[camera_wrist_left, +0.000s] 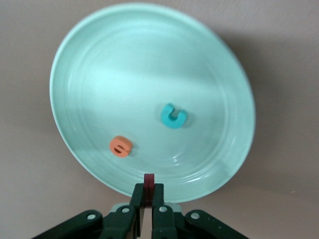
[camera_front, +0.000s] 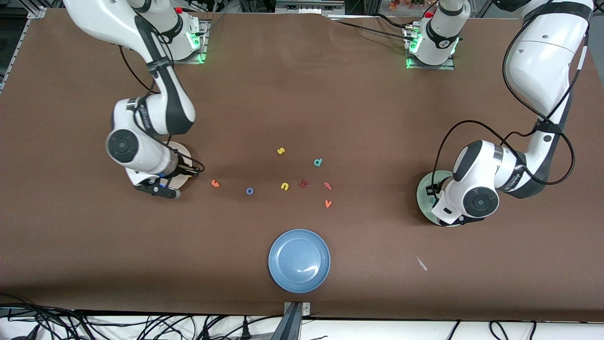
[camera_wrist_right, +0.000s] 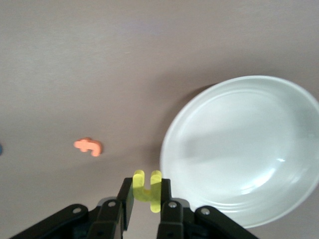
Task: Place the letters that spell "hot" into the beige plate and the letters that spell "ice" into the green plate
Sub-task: 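Drop the red letter into the green plate while the right gripper lowers the h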
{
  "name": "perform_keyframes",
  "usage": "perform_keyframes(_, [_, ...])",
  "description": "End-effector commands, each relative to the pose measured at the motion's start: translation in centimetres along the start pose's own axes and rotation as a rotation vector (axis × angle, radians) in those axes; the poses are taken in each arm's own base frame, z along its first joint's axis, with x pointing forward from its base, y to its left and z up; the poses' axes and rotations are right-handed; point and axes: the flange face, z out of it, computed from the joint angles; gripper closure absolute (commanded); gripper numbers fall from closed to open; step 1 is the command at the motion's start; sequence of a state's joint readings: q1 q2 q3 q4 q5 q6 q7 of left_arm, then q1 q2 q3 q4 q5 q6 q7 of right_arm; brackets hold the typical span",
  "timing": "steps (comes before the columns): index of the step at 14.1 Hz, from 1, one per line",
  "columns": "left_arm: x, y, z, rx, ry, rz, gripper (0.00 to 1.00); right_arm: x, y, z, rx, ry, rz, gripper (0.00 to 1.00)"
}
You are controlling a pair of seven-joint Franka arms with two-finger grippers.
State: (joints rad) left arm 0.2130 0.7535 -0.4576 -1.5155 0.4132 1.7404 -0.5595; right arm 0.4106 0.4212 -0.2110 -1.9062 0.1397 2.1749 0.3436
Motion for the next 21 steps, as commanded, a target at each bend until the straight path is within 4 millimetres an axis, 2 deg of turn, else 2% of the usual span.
perform_keyframes(1, [-0.9, -1.5, 2.7, -0.019, 0.018, 0.02, 1.0, -1.5, 4.0, 0.1, 0.009, -0.013, -0.073, 0.99])
perform_keyframes(3, [-0.6, -2.0, 3.7, -0.042, 0.031, 0.012, 1.0, -1.7, 6.0, 1.3, 0.037, -0.005, -0.096, 0.94])
perform_keyframes(4, [-0.6, -1.9, 3.7, -0.043, 0.03, 0.013, 1.0, -1.5, 6.1, 1.8, 0.04, 0.006, -0.116, 0.8])
perform_keyframes(5, [-0.5, -2.1, 3.2, -0.043, 0.036, 0.009, 0.57, -1.3, 6.2, 2.0, 0.039, 0.007, -0.119, 0.3])
perform_keyframes(6, [-0.3, -2.3, 2.8, -0.047, 0.038, 0.002, 0.01, -1.3, 6.1, 2.1, 0.047, 0.002, -0.11, 0.0])
perform_keyframes(9, [-0.5, -2.8, -0.6, -0.056, 0.057, -0.023, 0.0, -1.2, 5.2, 1.4, 0.065, 0.0, -0.106, 0.0])
perform_keyframes(11, [-1.9, -2.2, -5.0, -0.078, 0.052, -0.018, 0.0, -1.2, 4.6, 1.0, 0.065, 0.0, -0.131, 0.0])
perform_keyframes(12, [-2.6, -2.2, -6.9, -0.077, 0.05, -0.013, 0.0, -1.5, 3.6, 0.8, 0.063, 0.004, -0.149, 0.0])
perform_keyframes(13, [-3.6, -1.9, -9.2, -0.073, 0.066, -0.006, 0.0, -1.9, 1.6, 0.8, 0.059, 0.01, -0.187, 0.0])
perform_keyframes(16, [-6.5, -2.0, -15.2, -0.068, 0.113, 0.005, 0.0, -2.8, -3.3, 2.3, 0.028, 0.016, -0.309, 0.0])
perform_keyframes(18, [-8.5, -1.9, -18.8, -0.061, 0.125, 0.039, 0.0, -2.6, -4.3, 2.9, 0.032, 0.062, -0.34, 0.0])
perform_keyframes(20, [-9.2, -3.9, -21.6, -0.072, 0.119, 0.133, 0.0, -2.9, -5.9, 4.2, 0.04, 0.099, -0.378, 0.0])
perform_keyframes(21, [-9.2, -5.9, -22.9, -0.107, 0.118, 0.167, 0.0, -2.8, -6.2, 5.1, 0.037, 0.125, -0.387, 0.0])
